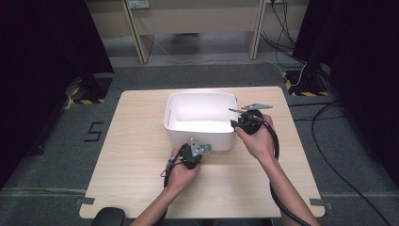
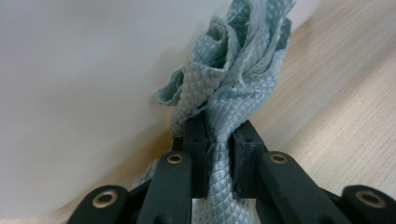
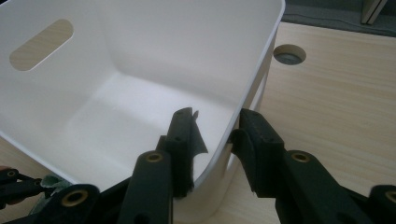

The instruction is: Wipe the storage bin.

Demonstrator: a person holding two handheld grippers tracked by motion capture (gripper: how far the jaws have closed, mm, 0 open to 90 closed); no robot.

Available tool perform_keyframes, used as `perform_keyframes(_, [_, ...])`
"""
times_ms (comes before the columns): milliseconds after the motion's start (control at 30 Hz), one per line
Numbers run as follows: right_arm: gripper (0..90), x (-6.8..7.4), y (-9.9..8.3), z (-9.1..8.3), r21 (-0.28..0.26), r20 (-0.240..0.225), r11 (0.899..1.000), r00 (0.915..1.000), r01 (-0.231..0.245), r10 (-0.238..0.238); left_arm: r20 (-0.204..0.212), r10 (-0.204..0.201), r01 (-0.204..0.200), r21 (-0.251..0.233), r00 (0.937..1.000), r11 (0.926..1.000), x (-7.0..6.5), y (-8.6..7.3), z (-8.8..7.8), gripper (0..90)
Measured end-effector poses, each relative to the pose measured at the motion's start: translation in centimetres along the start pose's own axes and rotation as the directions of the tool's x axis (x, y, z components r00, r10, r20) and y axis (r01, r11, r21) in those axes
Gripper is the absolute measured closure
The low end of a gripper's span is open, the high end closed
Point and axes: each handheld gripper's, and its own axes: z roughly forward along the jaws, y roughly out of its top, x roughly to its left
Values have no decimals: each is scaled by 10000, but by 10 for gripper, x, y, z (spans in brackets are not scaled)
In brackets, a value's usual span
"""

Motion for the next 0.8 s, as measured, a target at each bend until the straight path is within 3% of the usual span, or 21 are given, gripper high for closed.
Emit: perform_keyframes(800, [670,0,0,0,-29,-6,10000,10000,-35,35,121,174,-173,-63,9998,9998,-10,10,3,788])
